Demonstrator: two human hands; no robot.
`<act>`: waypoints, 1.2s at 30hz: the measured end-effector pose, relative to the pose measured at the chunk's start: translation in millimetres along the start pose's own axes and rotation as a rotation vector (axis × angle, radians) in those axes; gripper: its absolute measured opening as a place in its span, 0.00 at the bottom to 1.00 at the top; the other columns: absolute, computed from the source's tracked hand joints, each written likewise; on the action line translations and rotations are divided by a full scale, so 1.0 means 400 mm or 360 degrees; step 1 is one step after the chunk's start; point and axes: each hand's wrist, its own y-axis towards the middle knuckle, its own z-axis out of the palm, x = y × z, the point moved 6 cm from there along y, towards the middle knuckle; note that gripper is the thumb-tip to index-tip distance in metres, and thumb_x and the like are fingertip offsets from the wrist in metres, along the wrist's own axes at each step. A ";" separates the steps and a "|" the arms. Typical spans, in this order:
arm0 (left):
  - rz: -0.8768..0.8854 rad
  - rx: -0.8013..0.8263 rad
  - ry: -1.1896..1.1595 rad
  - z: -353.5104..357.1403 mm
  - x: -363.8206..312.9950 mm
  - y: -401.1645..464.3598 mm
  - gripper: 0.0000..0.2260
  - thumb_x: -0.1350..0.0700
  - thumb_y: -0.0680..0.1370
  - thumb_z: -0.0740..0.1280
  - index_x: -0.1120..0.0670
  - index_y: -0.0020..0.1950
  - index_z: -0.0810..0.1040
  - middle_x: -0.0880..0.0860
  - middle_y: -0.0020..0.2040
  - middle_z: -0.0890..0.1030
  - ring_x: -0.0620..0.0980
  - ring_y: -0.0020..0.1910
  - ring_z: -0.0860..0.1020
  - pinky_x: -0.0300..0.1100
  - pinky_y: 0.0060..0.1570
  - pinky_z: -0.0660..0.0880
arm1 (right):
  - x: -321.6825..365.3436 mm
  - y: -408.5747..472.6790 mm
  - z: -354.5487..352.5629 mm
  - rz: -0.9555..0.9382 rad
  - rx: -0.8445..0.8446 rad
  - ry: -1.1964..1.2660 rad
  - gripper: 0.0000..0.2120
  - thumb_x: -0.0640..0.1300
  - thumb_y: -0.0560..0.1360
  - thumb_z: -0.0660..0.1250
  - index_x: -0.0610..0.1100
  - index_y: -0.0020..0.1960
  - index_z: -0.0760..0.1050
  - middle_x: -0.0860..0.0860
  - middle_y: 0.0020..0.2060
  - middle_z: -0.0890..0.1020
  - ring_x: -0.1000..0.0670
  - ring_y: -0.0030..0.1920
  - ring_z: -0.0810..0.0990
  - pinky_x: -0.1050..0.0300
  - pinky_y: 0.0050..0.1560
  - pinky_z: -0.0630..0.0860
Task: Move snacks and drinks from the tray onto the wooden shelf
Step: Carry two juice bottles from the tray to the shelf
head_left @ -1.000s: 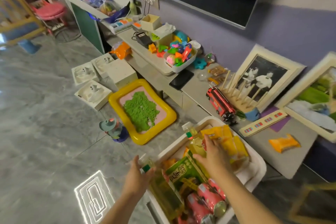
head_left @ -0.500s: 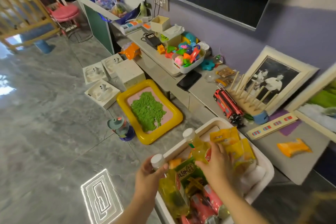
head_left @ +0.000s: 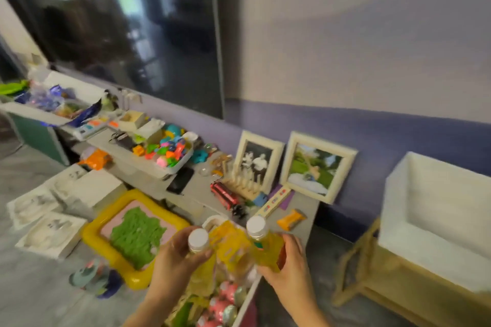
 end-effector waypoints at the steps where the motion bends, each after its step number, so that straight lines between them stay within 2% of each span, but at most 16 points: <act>1: 0.0058 0.0076 0.0028 0.046 -0.053 -0.013 0.27 0.53 0.52 0.81 0.51 0.49 0.80 0.49 0.45 0.86 0.43 0.43 0.82 0.37 0.44 0.80 | 0.005 -0.009 -0.076 -0.0001 -0.0081 0.0005 0.34 0.48 0.56 0.80 0.54 0.58 0.70 0.61 0.53 0.70 0.58 0.56 0.72 0.61 0.56 0.71; 3: 0.0172 0.0216 0.0105 0.148 -0.158 -0.046 0.26 0.54 0.54 0.81 0.51 0.50 0.80 0.53 0.45 0.86 0.42 0.42 0.82 0.39 0.46 0.79 | 0.006 -0.032 -0.225 0.0016 -0.0230 -0.0033 0.35 0.47 0.55 0.81 0.56 0.57 0.68 0.61 0.52 0.69 0.64 0.53 0.70 0.72 0.52 0.66; 5: 0.0286 0.0342 0.0205 0.259 -0.252 -0.079 0.21 0.63 0.60 0.81 0.51 0.49 0.80 0.54 0.44 0.85 0.34 0.37 0.80 0.30 0.41 0.77 | -0.006 -0.063 -0.371 0.0044 -0.0386 -0.0092 0.35 0.50 0.53 0.80 0.56 0.57 0.68 0.58 0.53 0.70 0.68 0.54 0.68 0.77 0.52 0.64; 6: 0.0326 0.0413 0.0229 0.319 -0.291 -0.097 0.21 0.65 0.60 0.80 0.51 0.48 0.80 0.54 0.44 0.84 0.32 0.35 0.79 0.27 0.38 0.75 | -0.017 -0.082 -0.440 0.0069 -0.0455 -0.0123 0.36 0.52 0.53 0.79 0.56 0.57 0.68 0.58 0.53 0.70 0.66 0.54 0.68 0.75 0.53 0.64; 9: 0.0395 0.0638 0.0258 0.509 -0.385 -0.151 0.23 0.59 0.55 0.82 0.46 0.46 0.82 0.50 0.42 0.86 0.34 0.35 0.79 0.28 0.39 0.76 | -0.063 -0.150 -0.636 0.0156 -0.0677 -0.0148 0.35 0.55 0.53 0.77 0.58 0.57 0.68 0.61 0.53 0.70 0.60 0.54 0.72 0.65 0.53 0.72; 12: 0.0452 0.0873 0.0217 0.713 -0.458 -0.219 0.22 0.72 0.61 0.78 0.53 0.49 0.81 0.56 0.42 0.84 0.33 0.31 0.78 0.25 0.34 0.75 | -0.124 -0.215 -0.812 0.0264 -0.0880 -0.0158 0.33 0.55 0.55 0.76 0.61 0.57 0.67 0.62 0.53 0.70 0.59 0.53 0.74 0.65 0.54 0.74; 15: 0.0532 0.1109 0.0197 0.919 -0.531 -0.315 0.21 0.75 0.63 0.74 0.54 0.47 0.79 0.53 0.40 0.82 0.32 0.30 0.78 0.24 0.32 0.74 | -0.187 -0.273 -0.977 0.0409 -0.1085 -0.0145 0.26 0.59 0.60 0.75 0.62 0.54 0.68 0.61 0.51 0.71 0.58 0.49 0.76 0.58 0.50 0.77; 18: 0.0555 0.1297 0.0143 1.108 -0.572 -0.380 0.21 0.73 0.63 0.75 0.52 0.48 0.80 0.47 0.37 0.85 0.37 0.35 0.80 0.29 0.37 0.77 | -0.261 -0.324 -1.119 0.0633 -0.1203 -0.0170 0.28 0.58 0.61 0.77 0.57 0.57 0.69 0.59 0.51 0.72 0.58 0.49 0.76 0.62 0.48 0.76; 20: 0.0577 0.1414 0.0162 1.226 -0.594 -0.426 0.21 0.71 0.63 0.77 0.50 0.48 0.80 0.44 0.39 0.85 0.41 0.40 0.81 0.35 0.43 0.77 | -0.307 -0.363 -1.207 0.0732 -0.1333 -0.0198 0.29 0.59 0.60 0.77 0.53 0.56 0.70 0.55 0.50 0.75 0.57 0.47 0.76 0.64 0.45 0.75; 22: 0.0561 0.1509 0.0172 1.334 -0.606 -0.475 0.21 0.70 0.64 0.77 0.50 0.49 0.80 0.45 0.42 0.86 0.44 0.44 0.81 0.39 0.46 0.76 | -0.351 -0.403 -1.281 0.0847 -0.1442 -0.0199 0.30 0.63 0.59 0.76 0.52 0.55 0.72 0.53 0.49 0.75 0.55 0.47 0.77 0.60 0.45 0.77; 25: 0.0518 0.1645 0.0252 1.492 -0.608 -0.553 0.21 0.65 0.65 0.78 0.49 0.53 0.79 0.48 0.48 0.84 0.50 0.49 0.80 0.47 0.53 0.78 | -0.403 -0.462 -1.377 0.0997 -0.1590 -0.0157 0.31 0.58 0.57 0.77 0.53 0.55 0.71 0.56 0.49 0.72 0.54 0.49 0.76 0.53 0.49 0.79; 28: 0.0560 0.1775 0.0320 1.639 -0.591 -0.629 0.20 0.61 0.66 0.78 0.42 0.50 0.76 0.43 0.47 0.81 0.45 0.49 0.79 0.45 0.55 0.76 | -0.468 -0.515 -1.461 0.1103 -0.1672 -0.0153 0.33 0.61 0.55 0.79 0.55 0.55 0.71 0.56 0.49 0.73 0.53 0.49 0.77 0.50 0.49 0.80; 30: 0.0624 0.1837 0.0370 1.725 -0.576 -0.678 0.21 0.61 0.66 0.78 0.40 0.47 0.74 0.42 0.45 0.81 0.42 0.49 0.78 0.42 0.54 0.75 | -0.500 -0.544 -1.515 0.1173 -0.1718 -0.0119 0.34 0.56 0.57 0.80 0.53 0.58 0.71 0.54 0.52 0.72 0.53 0.50 0.76 0.52 0.52 0.78; 33: 0.0686 0.1874 0.0462 1.846 -0.540 -0.728 0.20 0.61 0.65 0.79 0.42 0.47 0.76 0.44 0.45 0.82 0.41 0.48 0.79 0.39 0.50 0.75 | -0.547 -0.565 -1.601 0.1238 -0.1755 -0.0013 0.30 0.43 0.61 0.80 0.52 0.58 0.69 0.53 0.52 0.69 0.55 0.49 0.75 0.56 0.50 0.73; 36: 0.0673 0.1854 0.0566 1.975 -0.492 -0.774 0.22 0.58 0.64 0.80 0.47 0.54 0.78 0.45 0.49 0.82 0.46 0.50 0.79 0.41 0.49 0.74 | -0.632 -0.563 -1.700 0.1316 -0.1749 0.0039 0.30 0.42 0.61 0.80 0.54 0.56 0.68 0.54 0.52 0.71 0.52 0.51 0.75 0.52 0.54 0.75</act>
